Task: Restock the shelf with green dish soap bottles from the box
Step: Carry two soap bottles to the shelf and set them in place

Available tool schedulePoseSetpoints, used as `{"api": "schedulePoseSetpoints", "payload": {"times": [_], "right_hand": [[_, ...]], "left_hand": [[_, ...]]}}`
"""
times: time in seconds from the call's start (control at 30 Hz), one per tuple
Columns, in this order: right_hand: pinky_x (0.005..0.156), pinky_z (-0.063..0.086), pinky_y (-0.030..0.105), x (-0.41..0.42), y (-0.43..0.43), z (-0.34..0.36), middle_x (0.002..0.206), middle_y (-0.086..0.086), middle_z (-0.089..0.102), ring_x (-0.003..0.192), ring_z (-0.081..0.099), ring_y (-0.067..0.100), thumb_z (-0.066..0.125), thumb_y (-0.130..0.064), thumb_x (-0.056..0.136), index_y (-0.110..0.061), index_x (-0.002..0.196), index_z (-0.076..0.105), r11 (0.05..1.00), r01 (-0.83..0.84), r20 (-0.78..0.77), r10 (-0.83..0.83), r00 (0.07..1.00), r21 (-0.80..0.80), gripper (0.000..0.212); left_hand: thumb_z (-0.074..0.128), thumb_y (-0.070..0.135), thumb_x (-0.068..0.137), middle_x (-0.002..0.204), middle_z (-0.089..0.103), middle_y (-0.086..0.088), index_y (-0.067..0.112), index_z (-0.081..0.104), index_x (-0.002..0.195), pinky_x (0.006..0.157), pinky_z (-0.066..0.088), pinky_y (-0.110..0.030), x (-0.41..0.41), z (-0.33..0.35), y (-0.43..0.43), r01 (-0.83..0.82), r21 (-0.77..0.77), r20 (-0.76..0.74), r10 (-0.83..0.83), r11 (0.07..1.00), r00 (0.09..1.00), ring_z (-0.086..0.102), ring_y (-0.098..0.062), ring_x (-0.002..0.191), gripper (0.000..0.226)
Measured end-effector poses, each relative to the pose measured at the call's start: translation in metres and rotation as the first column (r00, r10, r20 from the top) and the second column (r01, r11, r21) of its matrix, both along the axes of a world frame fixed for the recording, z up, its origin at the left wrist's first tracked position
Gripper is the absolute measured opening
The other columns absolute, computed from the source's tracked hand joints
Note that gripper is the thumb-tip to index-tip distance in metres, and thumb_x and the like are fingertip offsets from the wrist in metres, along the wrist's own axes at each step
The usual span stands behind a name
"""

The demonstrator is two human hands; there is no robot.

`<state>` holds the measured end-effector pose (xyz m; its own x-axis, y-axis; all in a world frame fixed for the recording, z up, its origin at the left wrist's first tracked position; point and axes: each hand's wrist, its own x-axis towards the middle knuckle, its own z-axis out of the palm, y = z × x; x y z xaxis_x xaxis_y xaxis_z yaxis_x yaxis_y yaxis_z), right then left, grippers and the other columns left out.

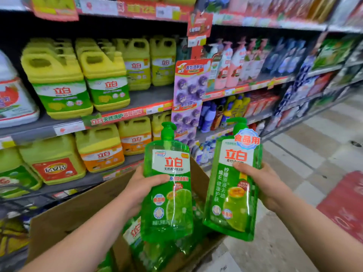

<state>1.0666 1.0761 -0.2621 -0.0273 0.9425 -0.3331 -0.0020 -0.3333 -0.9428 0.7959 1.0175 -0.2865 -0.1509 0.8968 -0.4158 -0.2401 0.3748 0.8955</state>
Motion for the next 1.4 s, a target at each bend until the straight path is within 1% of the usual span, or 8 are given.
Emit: {"api": "schedulePoseSetpoints", "payload": {"times": [0.07,0.2,0.33,0.57,0.7,0.77,1.07,1.4], "right_hand": [[0.075,0.059,0.04,0.037,-0.001,0.007,0.103,0.014,0.073,0.088,0.072,0.03,0.083,-0.025,0.048,-0.007,0.12,0.056,0.998,0.051,-0.01,-0.051,0.999,0.029,0.079],[0.066,0.06,0.035,0.128,-0.002,0.019,0.097,0.013,0.075,0.078,0.074,0.026,0.082,-0.024,0.047,-0.007,0.116,0.06,0.987,0.153,-0.055,-0.15,0.987,0.053,0.075],[0.073,0.059,0.04,0.224,0.001,0.03,0.099,0.013,0.074,0.086,0.073,0.031,0.085,-0.028,0.039,-0.008,0.118,0.059,0.973,0.22,-0.059,-0.216,0.975,0.065,0.085],[0.062,0.06,0.034,0.356,0.011,0.054,0.096,0.015,0.074,0.073,0.072,0.025,0.077,-0.007,0.071,-0.008,0.114,0.06,0.952,0.294,-0.057,-0.29,0.955,0.086,0.047],[0.053,0.059,0.03,0.404,0.025,0.058,0.084,0.012,0.074,0.059,0.071,0.019,0.072,0.001,0.074,-0.009,0.096,0.062,0.941,0.318,-0.079,-0.311,0.947,0.111,0.026],[0.053,0.06,0.03,0.422,0.036,0.055,0.081,0.011,0.074,0.058,0.071,0.019,0.069,0.004,0.076,-0.009,0.091,0.063,0.937,0.327,-0.105,-0.315,0.943,0.126,0.021],[0.048,0.058,0.029,0.497,0.142,0.052,0.068,0.01,0.075,0.053,0.07,0.02,0.067,0.007,0.077,-0.006,0.092,0.061,0.927,0.351,-0.129,-0.335,0.933,0.135,0.021],[0.051,0.059,0.03,0.565,0.313,0.064,0.085,0.016,0.074,0.061,0.072,0.023,0.07,0.001,0.075,-0.005,0.097,0.061,0.926,0.351,-0.098,-0.34,0.935,0.14,0.025]], "left_hand": [[0.07,-0.004,0.074,0.082,0.07,-0.009,0.026,0.048,0.088,0.052,0.055,-0.031,0.035,0.009,0.013,0.031,0.028,-0.009,-0.031,0.999,0.999,0.069,-0.02,0.054,0.04],[0.068,-0.005,0.076,0.086,0.069,-0.012,0.023,0.046,0.1,0.044,0.056,-0.03,0.125,0.016,0.036,0.112,0.042,0.013,-0.113,0.993,0.994,0.069,-0.021,0.053,0.043],[0.066,-0.007,0.077,0.065,0.074,-0.008,0.017,0.051,0.094,0.041,0.055,-0.028,0.227,0.017,0.059,0.187,0.061,0.054,-0.19,0.98,0.98,0.068,-0.02,0.046,0.032],[0.069,-0.004,0.074,0.061,0.073,-0.007,0.012,0.056,0.095,0.045,0.056,-0.029,0.367,0.023,0.102,0.265,0.106,0.104,-0.276,0.958,0.956,0.068,-0.02,0.048,0.029],[0.081,0.004,0.049,0.086,0.074,-0.019,0.007,0.057,0.115,0.069,0.059,-0.042,0.413,0.032,0.133,0.338,0.12,0.101,-0.35,0.934,0.931,0.071,-0.032,0.067,0.07],[0.081,0.004,0.047,0.092,0.074,-0.021,0.008,0.057,0.117,0.079,0.056,-0.049,0.433,0.033,0.154,0.348,0.127,0.1,-0.361,0.929,0.927,0.07,-0.035,0.074,0.074],[0.083,0.009,0.042,0.086,0.075,-0.018,0.015,0.056,0.111,0.064,0.056,-0.039,0.514,0.029,0.28,0.395,0.179,0.11,-0.418,0.901,0.902,0.072,-0.032,0.064,0.075],[0.066,-0.001,0.077,0.074,0.076,-0.01,0.014,0.06,0.098,0.049,0.057,-0.03,0.58,0.044,0.46,0.408,0.232,0.031,-0.426,0.883,0.904,0.071,-0.023,0.056,0.027]]}}
